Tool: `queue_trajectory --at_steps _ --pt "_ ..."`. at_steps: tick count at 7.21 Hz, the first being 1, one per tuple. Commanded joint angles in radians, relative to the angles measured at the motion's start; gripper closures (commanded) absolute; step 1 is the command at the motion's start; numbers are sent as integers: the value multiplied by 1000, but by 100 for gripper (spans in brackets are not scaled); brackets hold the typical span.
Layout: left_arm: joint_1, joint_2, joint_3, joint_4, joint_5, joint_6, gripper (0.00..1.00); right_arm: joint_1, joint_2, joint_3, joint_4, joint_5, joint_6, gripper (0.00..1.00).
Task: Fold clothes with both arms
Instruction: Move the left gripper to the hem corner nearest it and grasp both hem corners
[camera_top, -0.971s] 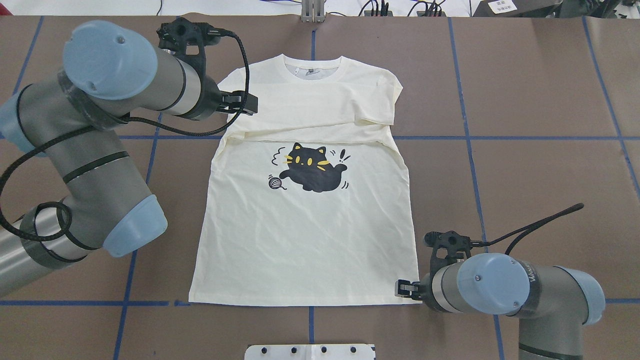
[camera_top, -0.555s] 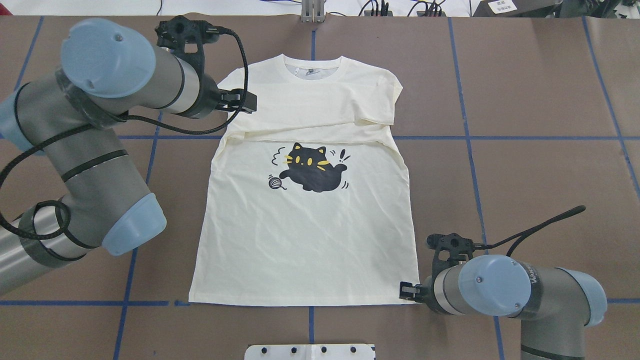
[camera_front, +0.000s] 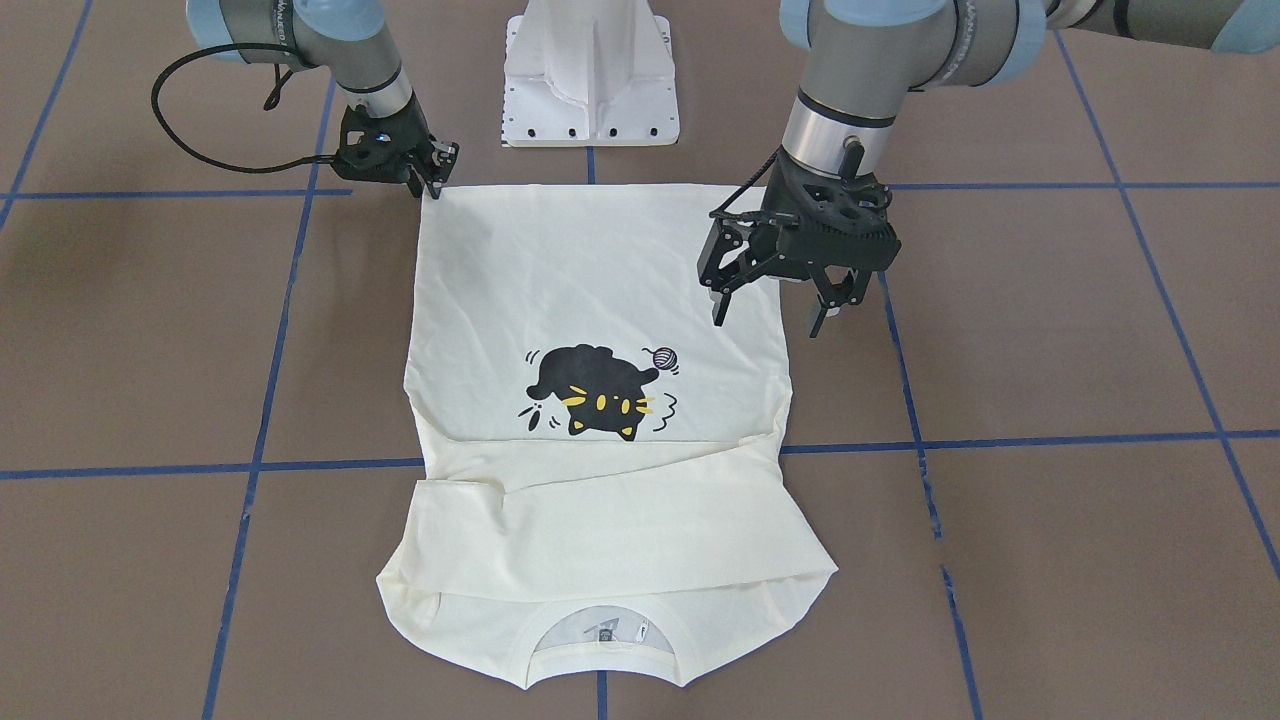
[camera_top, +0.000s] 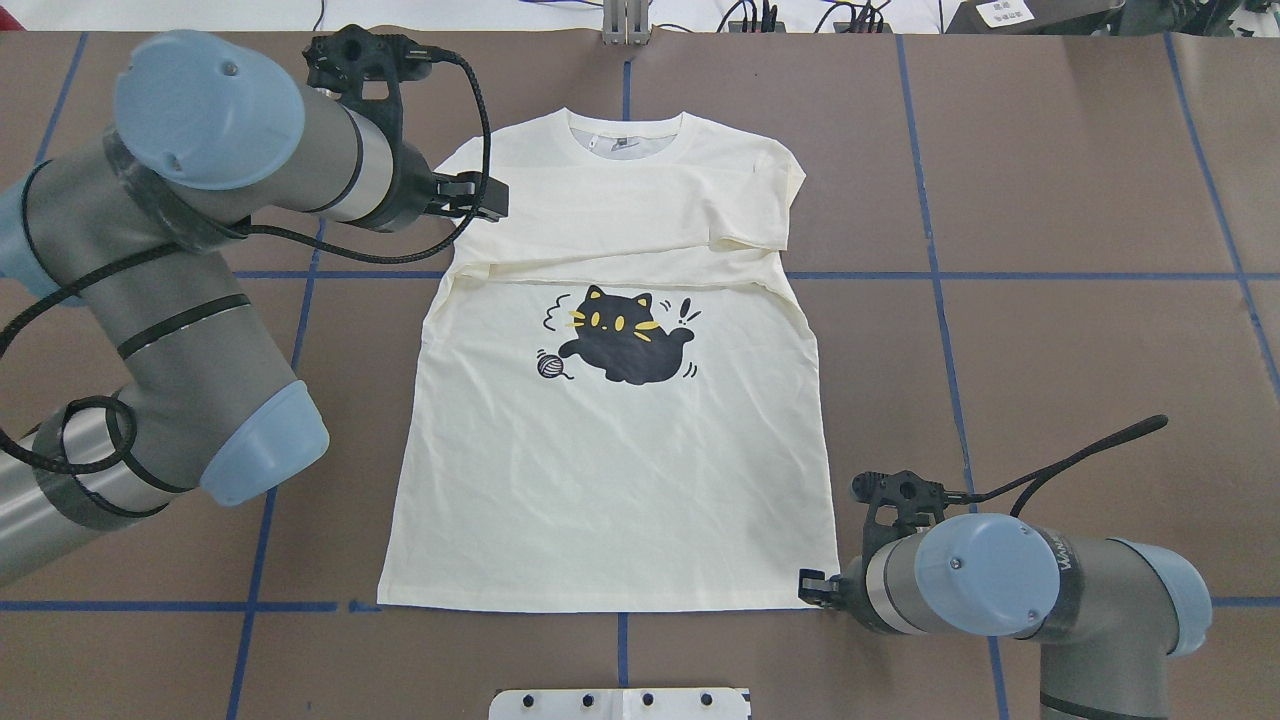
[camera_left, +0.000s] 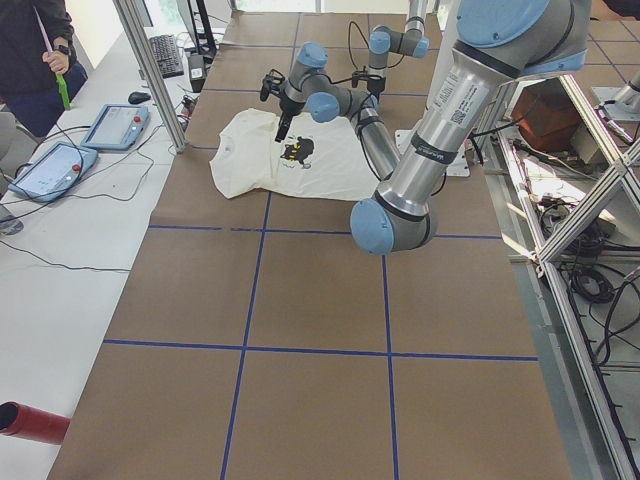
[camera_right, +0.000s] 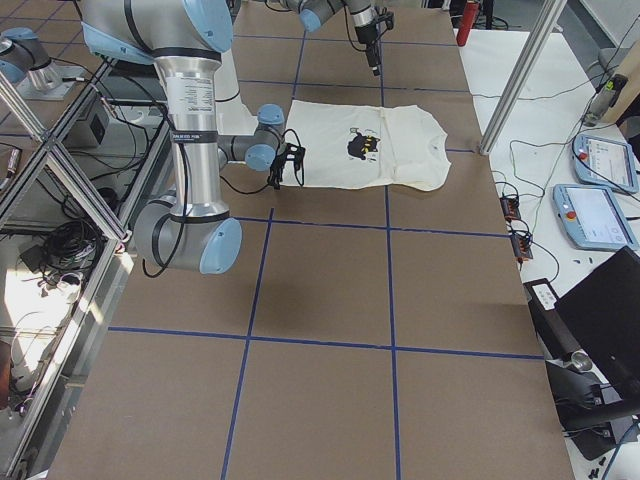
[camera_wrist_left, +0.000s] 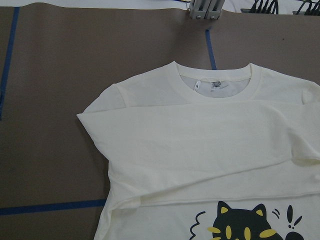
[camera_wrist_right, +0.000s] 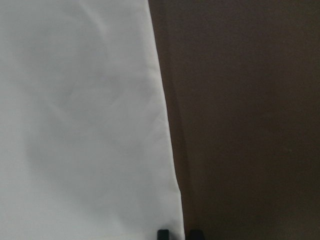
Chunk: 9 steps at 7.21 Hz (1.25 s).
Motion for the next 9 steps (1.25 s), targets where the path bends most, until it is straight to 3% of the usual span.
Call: queue_trajectory --at_steps 1,3,4,5,6,8,9 --pt "0 0 2 0 1 0 1 0 -1 5 1 2 1 100" --pt "0 6 3 14 0 -2 1 9 -2 43 1 -14 2 100" --pt "7 59 -15 18 -20 -21 0 12 -4 68 1 -14 4 100" --pt "12 127 -49 8 -107 -114 0 24 -5 92 1 -11 2 100" --pt "38 176 -95 -14 -112 -203 0 37 -5 116 2 -11 2 100" --pt "162 293 -184 -29 -103 -364 1 64 -4 123 10 3 1 100" --pt "246 330 -185 -29 -39 -446 1 73 -4 134 10 6 1 100"
